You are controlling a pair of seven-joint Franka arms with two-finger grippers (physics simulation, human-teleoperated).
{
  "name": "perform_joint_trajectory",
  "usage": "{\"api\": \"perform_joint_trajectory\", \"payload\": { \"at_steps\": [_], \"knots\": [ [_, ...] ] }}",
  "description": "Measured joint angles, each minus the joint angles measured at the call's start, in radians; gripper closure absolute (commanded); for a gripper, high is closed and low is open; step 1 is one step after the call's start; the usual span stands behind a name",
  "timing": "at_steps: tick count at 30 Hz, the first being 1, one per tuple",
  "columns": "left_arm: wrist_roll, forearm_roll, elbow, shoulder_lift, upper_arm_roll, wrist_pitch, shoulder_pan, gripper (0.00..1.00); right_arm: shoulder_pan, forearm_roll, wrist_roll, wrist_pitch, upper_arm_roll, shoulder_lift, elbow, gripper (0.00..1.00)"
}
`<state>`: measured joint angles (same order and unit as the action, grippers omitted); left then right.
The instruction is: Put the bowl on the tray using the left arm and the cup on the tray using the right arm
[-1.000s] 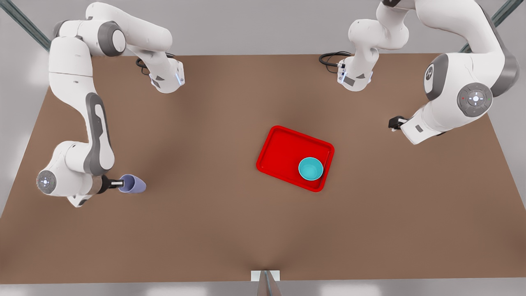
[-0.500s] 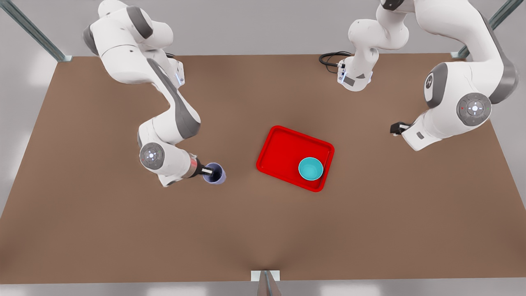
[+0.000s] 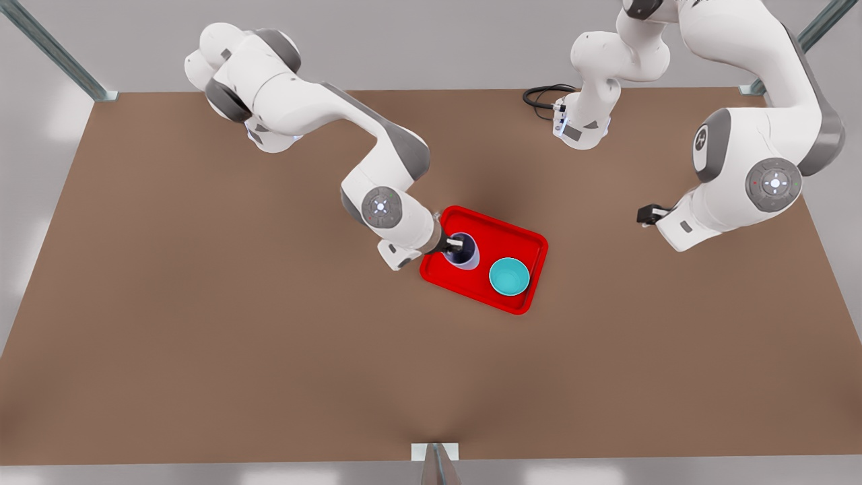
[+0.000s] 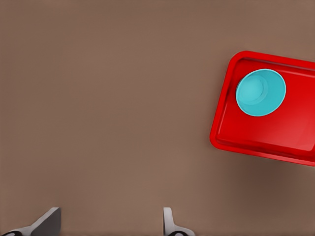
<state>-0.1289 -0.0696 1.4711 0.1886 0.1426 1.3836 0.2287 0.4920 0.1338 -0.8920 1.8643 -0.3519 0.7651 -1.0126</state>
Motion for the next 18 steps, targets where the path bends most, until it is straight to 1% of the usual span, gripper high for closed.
{"api": "perform_joint_trajectory", "payload": {
  "at_steps": [7, 11, 18],
  "knots": [
    [0.0, 0.002, 0.0, 0.0, 0.0, 0.0, -0.001, 0.0, 0.022, -0.006, 0.011, -0.016, -0.007, 0.037, -0.034, 0.79],
    [0.0, 0.002, 0.0, 0.005, 0.0, 0.0, 0.0, 0.0, 0.065, -0.05, 0.013, 0.012, 0.002, 0.105, -0.032, 0.79],
    [0.0, 0.002, 0.0, 0.005, 0.0, -0.002, 0.0, 0.0, 0.102, -0.117, 0.014, 0.091, 0.004, 0.167, -0.032, 0.79]
  ]
}}
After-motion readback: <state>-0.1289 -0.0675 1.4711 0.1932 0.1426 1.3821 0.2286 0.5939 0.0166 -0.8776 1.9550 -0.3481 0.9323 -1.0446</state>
